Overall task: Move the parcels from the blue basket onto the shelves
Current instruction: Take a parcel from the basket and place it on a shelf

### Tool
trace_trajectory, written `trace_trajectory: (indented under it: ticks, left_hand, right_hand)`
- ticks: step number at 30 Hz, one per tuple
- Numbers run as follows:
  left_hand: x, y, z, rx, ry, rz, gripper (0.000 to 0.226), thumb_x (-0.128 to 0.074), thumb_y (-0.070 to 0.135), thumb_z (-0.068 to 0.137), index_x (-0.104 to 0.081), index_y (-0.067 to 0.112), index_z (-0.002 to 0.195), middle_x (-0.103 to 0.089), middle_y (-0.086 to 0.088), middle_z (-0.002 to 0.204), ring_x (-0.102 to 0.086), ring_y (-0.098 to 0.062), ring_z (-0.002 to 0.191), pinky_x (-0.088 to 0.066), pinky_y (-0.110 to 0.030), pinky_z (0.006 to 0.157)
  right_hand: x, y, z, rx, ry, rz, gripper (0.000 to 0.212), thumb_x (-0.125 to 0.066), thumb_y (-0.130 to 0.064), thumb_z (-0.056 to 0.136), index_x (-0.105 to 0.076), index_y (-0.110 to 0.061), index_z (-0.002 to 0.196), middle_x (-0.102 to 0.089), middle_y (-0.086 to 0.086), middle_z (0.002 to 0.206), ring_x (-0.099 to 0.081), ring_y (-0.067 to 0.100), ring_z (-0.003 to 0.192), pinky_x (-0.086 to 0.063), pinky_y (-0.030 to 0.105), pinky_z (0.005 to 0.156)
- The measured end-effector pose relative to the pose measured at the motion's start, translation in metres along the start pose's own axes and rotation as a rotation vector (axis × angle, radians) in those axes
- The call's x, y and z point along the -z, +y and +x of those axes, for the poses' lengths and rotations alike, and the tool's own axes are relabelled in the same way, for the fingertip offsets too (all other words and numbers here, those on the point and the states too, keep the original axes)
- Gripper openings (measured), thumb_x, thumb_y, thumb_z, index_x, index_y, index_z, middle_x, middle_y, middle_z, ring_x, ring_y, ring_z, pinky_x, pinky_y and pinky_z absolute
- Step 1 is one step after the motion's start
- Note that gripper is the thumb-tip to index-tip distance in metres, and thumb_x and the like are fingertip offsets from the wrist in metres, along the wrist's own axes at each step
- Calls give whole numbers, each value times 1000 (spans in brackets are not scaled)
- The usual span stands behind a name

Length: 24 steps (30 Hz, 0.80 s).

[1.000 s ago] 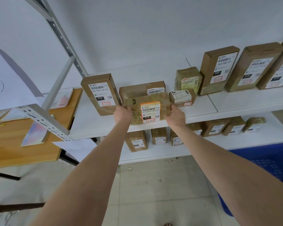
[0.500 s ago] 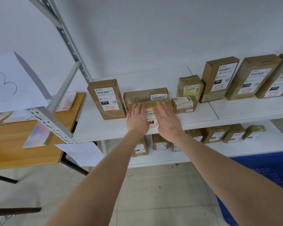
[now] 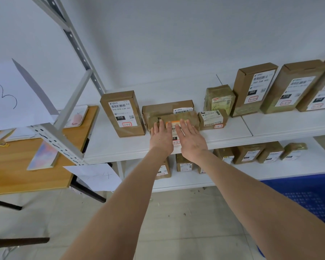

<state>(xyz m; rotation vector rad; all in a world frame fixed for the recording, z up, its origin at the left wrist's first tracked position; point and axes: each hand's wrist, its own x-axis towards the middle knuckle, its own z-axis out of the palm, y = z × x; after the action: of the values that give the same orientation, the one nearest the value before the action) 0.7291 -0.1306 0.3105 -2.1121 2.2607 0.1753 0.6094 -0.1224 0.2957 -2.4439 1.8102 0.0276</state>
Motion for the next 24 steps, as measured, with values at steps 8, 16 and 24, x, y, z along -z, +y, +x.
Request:
trace_trajectory:
  ticks: [8,16,24]
  left_hand:
    - [2,-1,12,-18,-11,10,79,-51,6,91,-1,14,152,7,-15,159,6,-34,146,-4,-42,119]
    - [5,-1,25,-22,-22,22,80,-51,6,92,1,15,152,8,-15,159,7,-35,146,-4,-43,118]
    - [6,2,34,-4,-15,35,80,-51,7,92,1,14,152,7,-14,159,6,-34,146,-5,-43,120]
  right_hand:
    - [2,4,11,-5,-9,17,77,-42,-10,98,12,-14,153,23,8,159,19,25,147,4,35,119]
    - [6,7,22,-18,-14,29,81,-45,-4,96,12,-15,153,24,7,159,20,24,147,4,35,119]
    - [7,12,31,-24,-16,49,83,-46,-3,96,13,-18,153,25,4,158,22,21,146,2,35,119]
